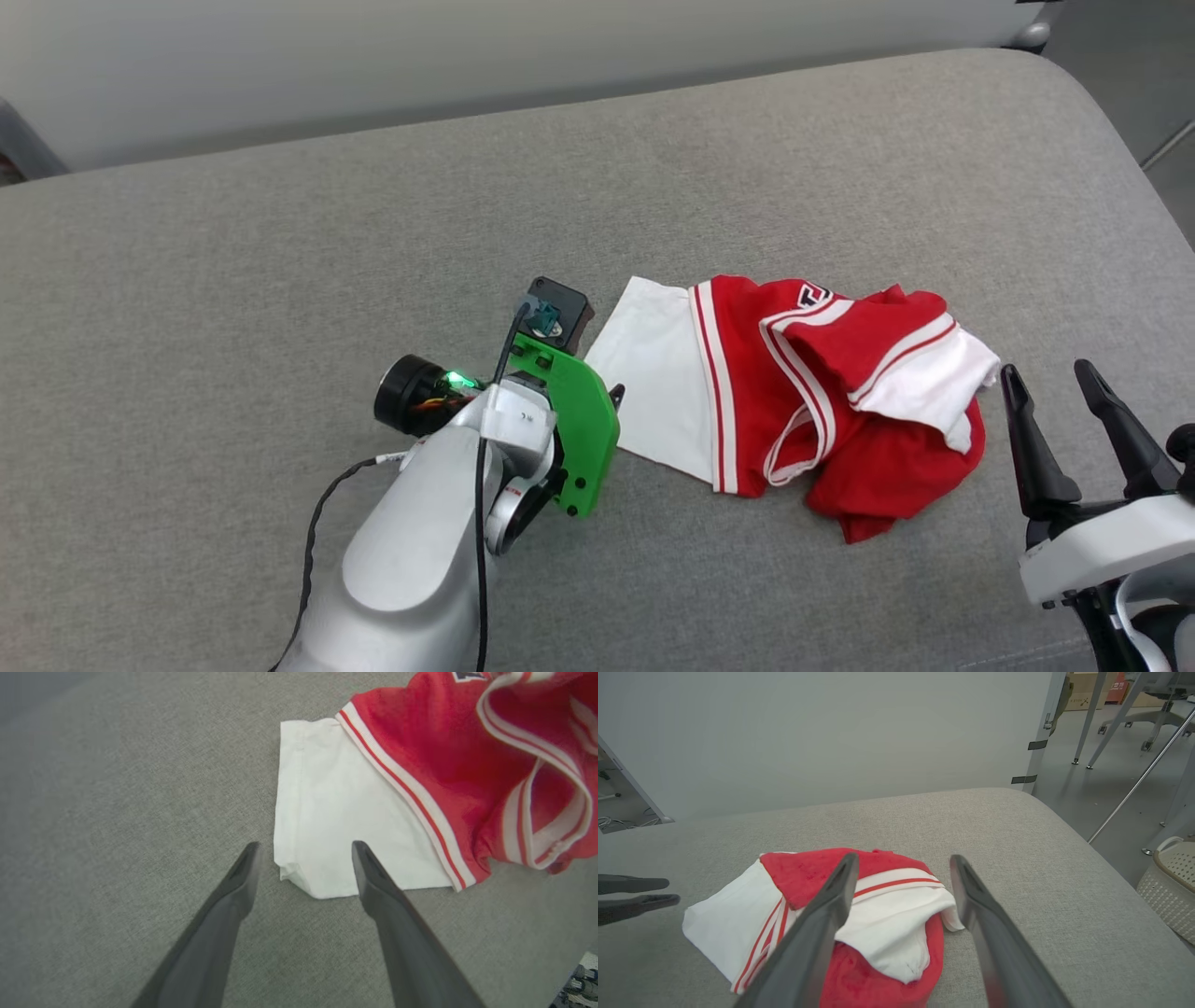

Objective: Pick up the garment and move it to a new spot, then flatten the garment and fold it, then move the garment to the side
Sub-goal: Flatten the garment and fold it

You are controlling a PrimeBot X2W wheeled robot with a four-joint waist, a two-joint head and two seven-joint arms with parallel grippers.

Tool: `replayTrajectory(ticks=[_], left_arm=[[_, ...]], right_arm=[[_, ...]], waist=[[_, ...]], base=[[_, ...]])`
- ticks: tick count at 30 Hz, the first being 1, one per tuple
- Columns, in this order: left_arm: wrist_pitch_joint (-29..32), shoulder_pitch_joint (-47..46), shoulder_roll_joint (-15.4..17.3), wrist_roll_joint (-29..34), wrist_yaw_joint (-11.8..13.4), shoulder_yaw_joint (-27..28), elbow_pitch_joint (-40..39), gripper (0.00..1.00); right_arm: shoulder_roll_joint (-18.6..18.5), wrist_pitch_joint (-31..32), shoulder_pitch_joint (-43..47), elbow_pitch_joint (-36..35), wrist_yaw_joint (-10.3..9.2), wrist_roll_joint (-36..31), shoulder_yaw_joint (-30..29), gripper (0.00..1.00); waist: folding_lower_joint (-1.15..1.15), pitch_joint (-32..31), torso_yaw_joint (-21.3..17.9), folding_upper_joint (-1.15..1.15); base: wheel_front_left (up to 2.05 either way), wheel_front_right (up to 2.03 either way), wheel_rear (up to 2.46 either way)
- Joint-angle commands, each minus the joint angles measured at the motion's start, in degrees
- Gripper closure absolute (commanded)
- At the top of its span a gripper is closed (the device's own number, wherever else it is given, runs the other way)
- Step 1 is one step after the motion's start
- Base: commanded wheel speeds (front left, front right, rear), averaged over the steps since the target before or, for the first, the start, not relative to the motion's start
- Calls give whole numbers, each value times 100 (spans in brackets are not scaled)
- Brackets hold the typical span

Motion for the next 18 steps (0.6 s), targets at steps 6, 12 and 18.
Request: replayTrajectory(ticks=[6, 12, 18], left_arm=[[97, -212, 207, 179, 219, 8, 479, 0], [37, -171, 249, 110, 227, 18, 999, 78], [-471, -133, 252, -64, 270, 187, 1139, 100]], right_arm=[[113, -217, -172, 137, -5, -71, 66, 0], [139, -313, -215, 222, -5, -81, 69, 0], [132, -307, -205, 275, -5, -139, 39, 0]], waist=[[0, 454, -452, 0], [0, 515, -490, 0], [0, 401, -316, 0]], base=[[0, 0, 0], [0, 0, 0], [0, 0, 0]])
